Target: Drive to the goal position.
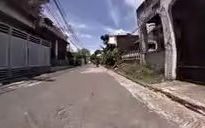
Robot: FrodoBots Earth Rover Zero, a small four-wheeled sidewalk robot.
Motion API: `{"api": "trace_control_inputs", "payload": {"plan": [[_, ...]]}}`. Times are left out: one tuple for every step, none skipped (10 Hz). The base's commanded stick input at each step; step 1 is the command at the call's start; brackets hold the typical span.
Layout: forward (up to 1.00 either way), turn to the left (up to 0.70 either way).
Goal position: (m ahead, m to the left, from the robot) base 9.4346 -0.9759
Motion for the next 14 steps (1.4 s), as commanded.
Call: {"api": "trace_control_inputs", "payload": {"plan": [[0.85, 0.0], [0.85, 0.0], [0.85, 0.34], [0.85, 0.34], [0.85, 0.31], [0.85, 0.0], [0.85, 0.0], [0.85, 0.0], [0.85, 0.0], [0.85, 0.0], [0.85, 0.0], [0.85, 0.0], [0.85, 0.0], [0.85, 0.0]]}}
